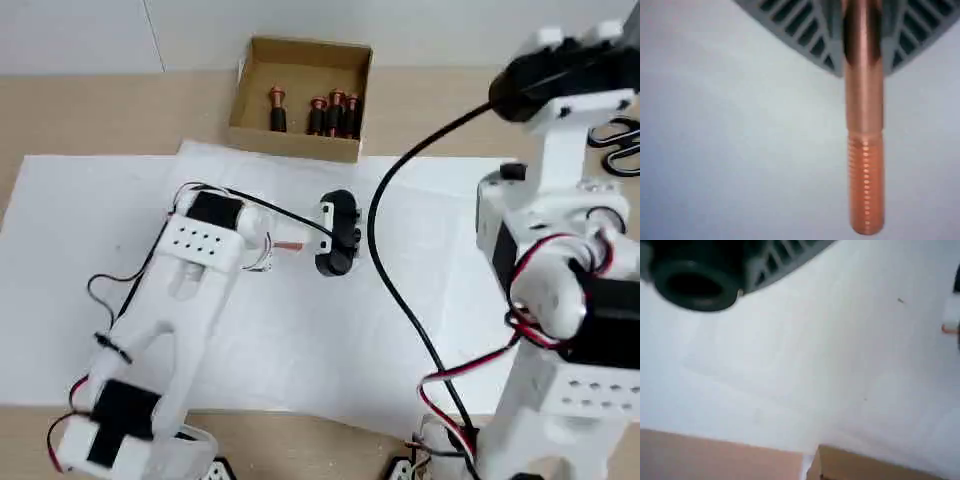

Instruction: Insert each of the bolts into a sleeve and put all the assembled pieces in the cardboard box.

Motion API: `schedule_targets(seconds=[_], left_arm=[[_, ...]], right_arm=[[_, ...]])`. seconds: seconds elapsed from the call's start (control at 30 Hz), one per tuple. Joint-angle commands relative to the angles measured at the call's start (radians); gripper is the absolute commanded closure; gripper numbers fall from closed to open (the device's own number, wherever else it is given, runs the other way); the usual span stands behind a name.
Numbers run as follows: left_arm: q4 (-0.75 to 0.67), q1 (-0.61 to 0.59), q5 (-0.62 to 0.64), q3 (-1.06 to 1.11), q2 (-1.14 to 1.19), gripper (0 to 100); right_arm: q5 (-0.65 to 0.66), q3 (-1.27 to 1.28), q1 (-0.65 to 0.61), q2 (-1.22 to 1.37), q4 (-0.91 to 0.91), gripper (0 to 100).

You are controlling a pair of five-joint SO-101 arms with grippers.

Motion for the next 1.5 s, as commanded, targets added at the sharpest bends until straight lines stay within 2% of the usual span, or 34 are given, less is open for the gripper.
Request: schedule_targets(seconds=[0.0,0.07,0.17,0.27,0.37,0.53,0.6,0.73,0.93,1.0,1.17,1.27,1.47], left_arm=[[-0.080,0.008,-0.023,-0.005,0.048,99],[-0.124,0.005,-0.017,-0.008,0.087,99],[-0.207,0.002,0.091,-0.010,0.124,97],[-0.276,-0.017,0.175,-0.010,0.138,88],[-0.299,-0.038,0.195,-0.010,0.146,80],[-0.298,-0.061,0.206,-0.012,0.137,80],[-0.290,-0.068,0.267,-0.041,0.135,80],[-0.186,-0.103,0.580,-0.183,0.104,81],[0.129,-0.107,1.178,-0.343,-0.035,80],[0.201,-0.107,1.330,-0.349,-0.081,80],[0.285,-0.114,1.636,-0.343,-0.222,80],[0.241,-0.081,1.815,-0.309,-0.258,80],[0.212,-0.031,2.291,-0.229,-0.167,80]], right_arm=[[0.005,0.044,0.004,-0.068,-0.001,99.5],[0.005,0.061,0.004,-0.087,-0.001,99.5],[0.006,0.080,0.004,-0.099,-0.001,99.5],[0.006,0.083,0.005,-0.105,-0.001,99.5],[0.006,0.083,0.005,-0.105,0.001,99.5],[0.006,0.083,0.005,-0.105,0.002,99.5],[0.006,0.083,0.004,-0.107,0.002,99.5],[0.008,0.083,0.004,-0.107,0.001,99.5],[0.009,0.083,0.004,-0.107,-0.001,99.5],[0.009,0.083,0.004,-0.107,-0.001,99.5],[0.009,0.083,0.002,-0.107,-0.001,99.5],[0.009,0.083,0.002,-0.108,-0.001,99.5],[0.009,0.083,0.002,-0.108,0.005,99.5]])
